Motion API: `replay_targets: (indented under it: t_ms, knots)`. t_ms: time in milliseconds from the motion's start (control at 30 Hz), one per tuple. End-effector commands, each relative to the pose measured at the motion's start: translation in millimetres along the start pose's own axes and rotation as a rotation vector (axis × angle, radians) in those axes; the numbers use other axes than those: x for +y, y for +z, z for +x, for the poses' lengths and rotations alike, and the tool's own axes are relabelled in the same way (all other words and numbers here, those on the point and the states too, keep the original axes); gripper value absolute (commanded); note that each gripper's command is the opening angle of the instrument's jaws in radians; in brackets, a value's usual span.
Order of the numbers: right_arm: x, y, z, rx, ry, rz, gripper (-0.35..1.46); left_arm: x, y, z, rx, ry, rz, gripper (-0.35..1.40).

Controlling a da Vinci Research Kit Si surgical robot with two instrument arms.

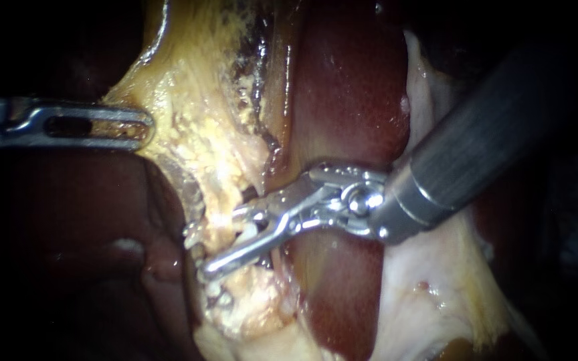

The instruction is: Clipping third clip left tube

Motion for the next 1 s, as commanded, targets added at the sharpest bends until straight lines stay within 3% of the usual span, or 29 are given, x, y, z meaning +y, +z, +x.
replay_targets:
  t_ms: [33,333,400,467,500,567,667,1000]
  knots:
    - [0.1,0.0,0.2,0.005,0.026,-0.009,0.52,0.0,0.0,0.0,0.000,0.000,-0.001,-0.35]
    - [0.5,0.0,0.7,0.038,0.158,-0.042,0.42,0.0,0.1,0.1,-0.001,0.000,-0.001,-0.35]
    - [0.6,-0.1,0.7,0.041,0.164,-0.045,0.25,0.0,0.1,0.1,-0.001,0.000,-0.002,-0.35]
    - [0.6,-0.5,0.6,0.049,0.164,-0.054,-0.24,0.0,0.2,0.1,-0.001,0.000,-0.002,-0.35]
    - [0.6,-0.6,0.5,0.071,0.146,-0.074,-0.35,0.0,0.2,0.1,-0.001,0.000,-0.002,-0.35]
    - [0.9,-0.9,0.6,0.090,0.116,-0.135,-0.35,0.0,0.2,0.2,-0.001,0.000,-0.002,-0.35]
    - [1.2,-1.5,0.4,0.074,0.118,-0.180,-0.35,0.0,0.2,0.2,-0.001,0.000,-0.002,-0.35]
    - [1.4,-2.3,0.2,0.057,0.121,-0.161,-0.35,0.0,0.2,0.2,-0.002,0.000,-0.002,-0.35]
